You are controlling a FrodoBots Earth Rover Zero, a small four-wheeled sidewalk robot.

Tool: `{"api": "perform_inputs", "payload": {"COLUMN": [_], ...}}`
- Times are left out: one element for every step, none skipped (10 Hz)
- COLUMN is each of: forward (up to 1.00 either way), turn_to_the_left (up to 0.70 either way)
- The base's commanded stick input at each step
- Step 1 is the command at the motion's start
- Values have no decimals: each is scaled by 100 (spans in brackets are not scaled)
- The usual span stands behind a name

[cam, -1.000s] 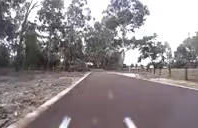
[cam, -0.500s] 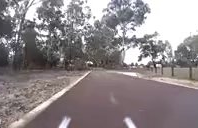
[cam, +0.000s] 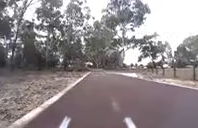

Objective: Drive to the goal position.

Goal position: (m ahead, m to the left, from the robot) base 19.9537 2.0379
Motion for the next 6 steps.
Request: {"api": "perform_inputs", "payload": {"forward": [60, 60, 60, 60, 60, 60], "turn_to_the_left": [0, 0, 0, 0, 0, 0]}}
